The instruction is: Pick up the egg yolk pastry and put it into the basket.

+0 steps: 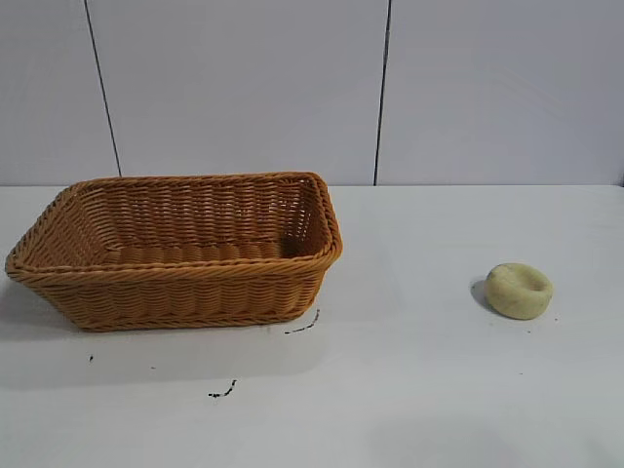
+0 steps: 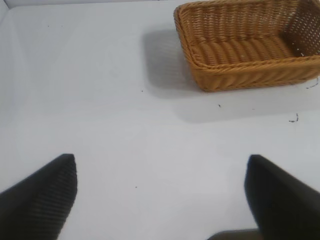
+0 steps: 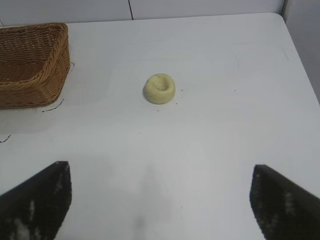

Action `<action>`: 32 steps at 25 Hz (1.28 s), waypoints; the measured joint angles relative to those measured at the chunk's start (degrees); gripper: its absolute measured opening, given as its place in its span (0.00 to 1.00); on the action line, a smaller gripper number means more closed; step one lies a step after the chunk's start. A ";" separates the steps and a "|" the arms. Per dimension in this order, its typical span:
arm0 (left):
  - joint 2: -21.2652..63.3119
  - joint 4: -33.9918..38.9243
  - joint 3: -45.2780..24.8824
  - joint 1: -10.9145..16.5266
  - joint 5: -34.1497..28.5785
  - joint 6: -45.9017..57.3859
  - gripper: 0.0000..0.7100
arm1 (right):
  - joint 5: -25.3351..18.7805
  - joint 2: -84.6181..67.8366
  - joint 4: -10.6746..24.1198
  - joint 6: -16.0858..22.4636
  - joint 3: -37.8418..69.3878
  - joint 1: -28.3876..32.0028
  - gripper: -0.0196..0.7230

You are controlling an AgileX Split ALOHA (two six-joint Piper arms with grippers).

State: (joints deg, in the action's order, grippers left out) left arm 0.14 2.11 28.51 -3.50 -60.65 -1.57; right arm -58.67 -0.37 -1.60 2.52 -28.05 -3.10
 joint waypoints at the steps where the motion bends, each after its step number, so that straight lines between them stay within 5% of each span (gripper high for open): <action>1: 0.00 0.00 0.00 0.00 0.00 0.00 0.98 | 0.00 0.00 0.00 0.00 0.00 0.00 0.96; 13: 0.00 0.00 0.00 0.00 0.00 0.00 0.98 | -0.49 7.34 -1.02 0.69 -0.84 0.00 0.96; 32: 0.00 0.00 0.00 0.00 0.00 0.00 0.98 | 5.29 82.12 -1.26 -1.90 -30.11 0.00 0.96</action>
State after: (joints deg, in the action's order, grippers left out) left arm 0.14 2.11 28.51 -3.50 -60.65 -1.57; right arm -53.38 81.75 -2.86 0.62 -58.17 -3.10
